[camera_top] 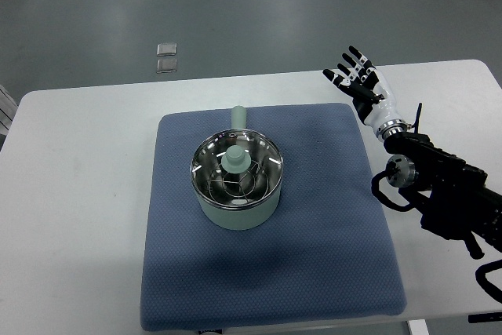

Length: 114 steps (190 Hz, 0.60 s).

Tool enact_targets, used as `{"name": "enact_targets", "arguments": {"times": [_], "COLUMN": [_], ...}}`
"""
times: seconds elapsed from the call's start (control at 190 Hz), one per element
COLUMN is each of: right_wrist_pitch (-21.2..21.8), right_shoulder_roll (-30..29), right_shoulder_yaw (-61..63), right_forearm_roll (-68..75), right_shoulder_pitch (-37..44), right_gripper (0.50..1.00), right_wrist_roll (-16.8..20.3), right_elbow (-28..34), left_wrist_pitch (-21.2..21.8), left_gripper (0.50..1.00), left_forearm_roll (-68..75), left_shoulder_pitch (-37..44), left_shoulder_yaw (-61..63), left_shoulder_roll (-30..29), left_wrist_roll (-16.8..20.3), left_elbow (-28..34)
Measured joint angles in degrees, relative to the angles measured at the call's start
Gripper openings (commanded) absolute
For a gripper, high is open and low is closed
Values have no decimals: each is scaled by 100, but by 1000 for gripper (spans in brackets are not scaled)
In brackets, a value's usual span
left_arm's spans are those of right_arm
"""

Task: Open lid and place right of pot

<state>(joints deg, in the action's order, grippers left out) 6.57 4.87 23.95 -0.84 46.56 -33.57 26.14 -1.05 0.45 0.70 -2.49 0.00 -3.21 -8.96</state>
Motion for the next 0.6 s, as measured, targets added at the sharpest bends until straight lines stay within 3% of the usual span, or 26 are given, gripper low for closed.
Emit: {"name": "enact_targets", "arguments": {"times": [0.353, 0.601], "right_wrist_pitch": [88, 888], "right_shoulder_roll": [464, 1028], "right_shoulder_yaw": [-45, -51], "right_forearm_roll": [-2946, -5223], "right_shoulder_pitch": [659, 1384], "right_gripper": [928, 928], "right_wrist_roll": [-5, 45], "right_elbow": [657, 1370], "left_wrist_pitch": [0, -1], "left_gripper": [1000, 1000], "left_forearm_roll": [0, 0], "left_shoulder_pitch": [0, 0], "left_shoulder_yaw": [3, 3], "left_shoulder_roll": [0, 0], "left_wrist_roll": [0, 0], "left_elbow": [0, 0]}}
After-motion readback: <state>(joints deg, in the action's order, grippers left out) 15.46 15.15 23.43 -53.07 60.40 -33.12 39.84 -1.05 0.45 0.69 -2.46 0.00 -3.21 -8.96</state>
